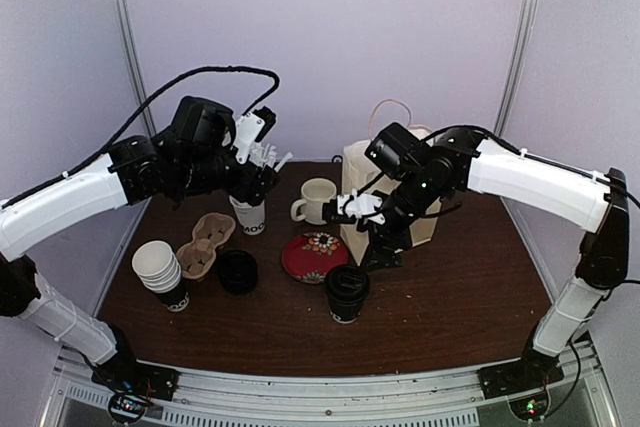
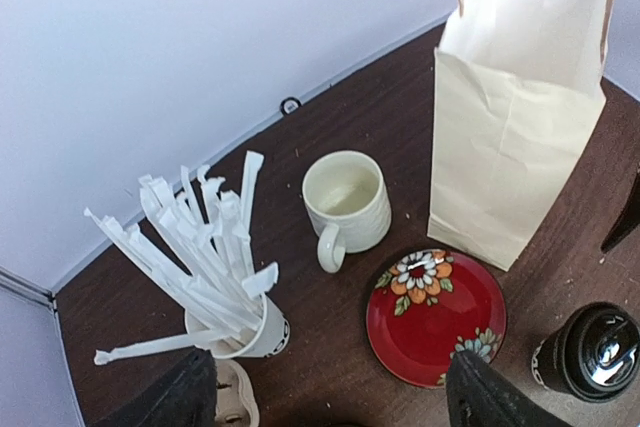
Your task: Pack the takeout coffee
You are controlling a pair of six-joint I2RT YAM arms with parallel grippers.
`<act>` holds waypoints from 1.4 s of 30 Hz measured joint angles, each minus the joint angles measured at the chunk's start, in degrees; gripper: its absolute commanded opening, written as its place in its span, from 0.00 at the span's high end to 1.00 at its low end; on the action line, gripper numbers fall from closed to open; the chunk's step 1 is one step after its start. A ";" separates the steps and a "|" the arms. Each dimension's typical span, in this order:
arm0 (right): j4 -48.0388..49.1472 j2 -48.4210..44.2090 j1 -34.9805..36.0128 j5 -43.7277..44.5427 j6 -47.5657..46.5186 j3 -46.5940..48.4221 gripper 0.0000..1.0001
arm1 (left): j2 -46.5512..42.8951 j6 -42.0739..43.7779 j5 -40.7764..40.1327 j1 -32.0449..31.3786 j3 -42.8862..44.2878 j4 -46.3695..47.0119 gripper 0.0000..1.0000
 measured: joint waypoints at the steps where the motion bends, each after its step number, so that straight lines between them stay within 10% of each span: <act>1: 0.17 0.00 0.13 0.46 0.02 -0.59 0.04 | -0.35 -0.35 0.26 0.00 -0.83 -0.22 0.18; 42: -3.32 10.25 7.50 6.49 -2.01 1.79 0.15 | -6.49 -10.16 1.44 0.00 -10.03 0.11 0.18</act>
